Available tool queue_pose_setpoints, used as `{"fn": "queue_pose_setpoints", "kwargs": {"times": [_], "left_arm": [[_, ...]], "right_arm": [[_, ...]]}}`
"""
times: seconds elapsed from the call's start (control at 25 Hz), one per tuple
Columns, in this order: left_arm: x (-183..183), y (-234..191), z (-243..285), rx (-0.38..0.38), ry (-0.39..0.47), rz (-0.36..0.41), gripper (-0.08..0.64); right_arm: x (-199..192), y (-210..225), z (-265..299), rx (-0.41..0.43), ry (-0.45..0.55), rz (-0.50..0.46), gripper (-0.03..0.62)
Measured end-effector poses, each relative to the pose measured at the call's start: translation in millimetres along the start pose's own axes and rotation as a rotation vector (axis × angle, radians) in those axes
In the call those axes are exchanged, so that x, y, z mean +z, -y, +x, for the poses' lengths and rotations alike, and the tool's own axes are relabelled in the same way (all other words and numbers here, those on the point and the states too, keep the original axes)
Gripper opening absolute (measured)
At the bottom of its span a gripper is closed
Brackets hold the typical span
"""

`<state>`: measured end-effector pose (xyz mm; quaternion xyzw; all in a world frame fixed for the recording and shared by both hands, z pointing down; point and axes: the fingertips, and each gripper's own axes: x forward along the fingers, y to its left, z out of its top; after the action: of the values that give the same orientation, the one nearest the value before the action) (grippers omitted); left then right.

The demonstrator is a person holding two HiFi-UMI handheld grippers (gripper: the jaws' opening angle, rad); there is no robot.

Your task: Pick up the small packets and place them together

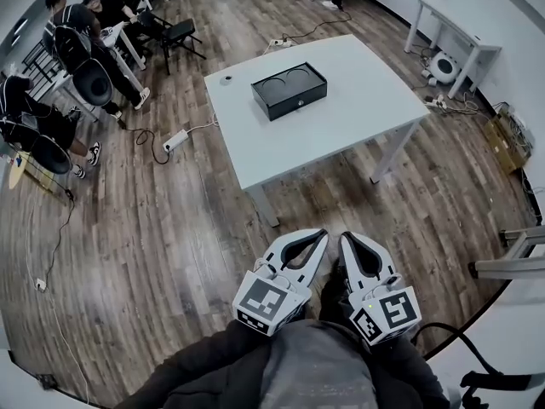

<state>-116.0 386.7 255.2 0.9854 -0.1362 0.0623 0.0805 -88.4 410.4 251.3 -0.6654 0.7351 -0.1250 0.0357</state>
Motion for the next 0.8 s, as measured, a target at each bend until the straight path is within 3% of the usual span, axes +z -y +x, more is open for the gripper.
{"fn": "queue_pose_setpoints", "kwargs": {"times": [0.8], "left_arm": [[15.3,-56.7,197.2,0.075,-0.095,-0.011,0.003]], "right_arm": [[31.4,191.6,95.2,0.047,-0.031,0.094,0.005]]}}
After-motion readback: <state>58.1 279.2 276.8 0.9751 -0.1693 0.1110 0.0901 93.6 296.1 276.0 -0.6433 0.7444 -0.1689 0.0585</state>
